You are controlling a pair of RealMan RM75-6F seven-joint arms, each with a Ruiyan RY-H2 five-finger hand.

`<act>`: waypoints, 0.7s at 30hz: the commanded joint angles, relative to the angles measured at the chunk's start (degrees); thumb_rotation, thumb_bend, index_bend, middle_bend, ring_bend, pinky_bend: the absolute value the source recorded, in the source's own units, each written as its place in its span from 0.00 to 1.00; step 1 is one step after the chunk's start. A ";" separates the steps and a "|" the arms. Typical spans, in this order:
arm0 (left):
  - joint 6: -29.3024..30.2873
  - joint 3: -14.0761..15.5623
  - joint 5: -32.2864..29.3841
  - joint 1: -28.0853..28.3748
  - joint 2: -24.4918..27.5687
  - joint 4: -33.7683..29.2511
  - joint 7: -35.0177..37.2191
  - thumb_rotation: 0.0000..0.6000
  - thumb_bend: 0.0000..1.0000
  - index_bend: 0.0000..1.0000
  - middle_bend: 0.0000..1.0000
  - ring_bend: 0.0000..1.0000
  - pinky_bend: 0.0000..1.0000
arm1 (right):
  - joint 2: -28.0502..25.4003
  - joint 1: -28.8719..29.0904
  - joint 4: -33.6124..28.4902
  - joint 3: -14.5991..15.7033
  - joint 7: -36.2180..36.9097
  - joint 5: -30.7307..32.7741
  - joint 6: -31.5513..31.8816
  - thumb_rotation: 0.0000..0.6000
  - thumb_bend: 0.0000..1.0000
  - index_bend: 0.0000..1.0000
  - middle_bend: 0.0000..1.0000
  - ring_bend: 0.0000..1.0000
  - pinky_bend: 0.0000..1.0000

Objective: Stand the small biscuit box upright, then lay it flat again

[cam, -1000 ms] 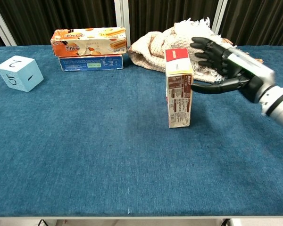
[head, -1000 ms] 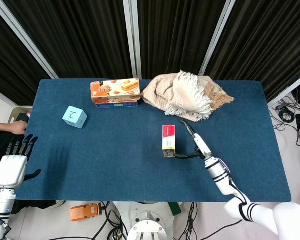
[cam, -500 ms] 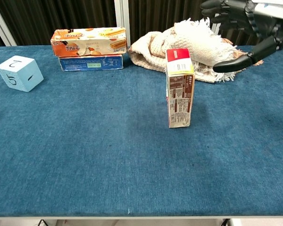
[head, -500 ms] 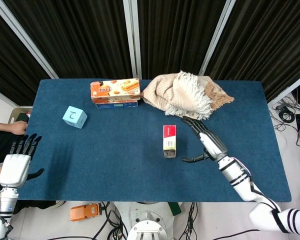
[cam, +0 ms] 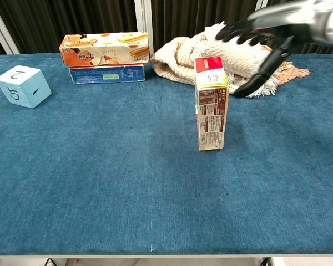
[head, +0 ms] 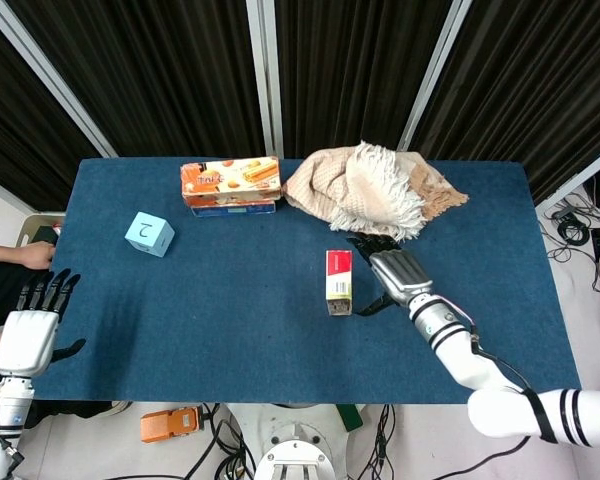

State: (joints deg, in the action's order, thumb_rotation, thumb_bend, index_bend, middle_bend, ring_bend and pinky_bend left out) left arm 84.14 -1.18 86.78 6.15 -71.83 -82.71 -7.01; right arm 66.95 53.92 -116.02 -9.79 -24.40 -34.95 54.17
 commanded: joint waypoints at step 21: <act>0.07 0.04 -0.38 -0.33 -0.74 1.58 1.27 1.00 0.00 0.07 0.05 0.00 0.00 | 11.49 8.93 5.39 0.97 -11.79 9.49 10.59 0.96 0.28 0.43 0.39 0.37 0.27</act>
State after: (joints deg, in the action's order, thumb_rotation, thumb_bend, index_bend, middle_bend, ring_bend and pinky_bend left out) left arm 84.21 -1.15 86.40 5.82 -72.57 -81.13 -5.73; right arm 78.46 63.77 -110.84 -8.58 -37.57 -23.89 64.57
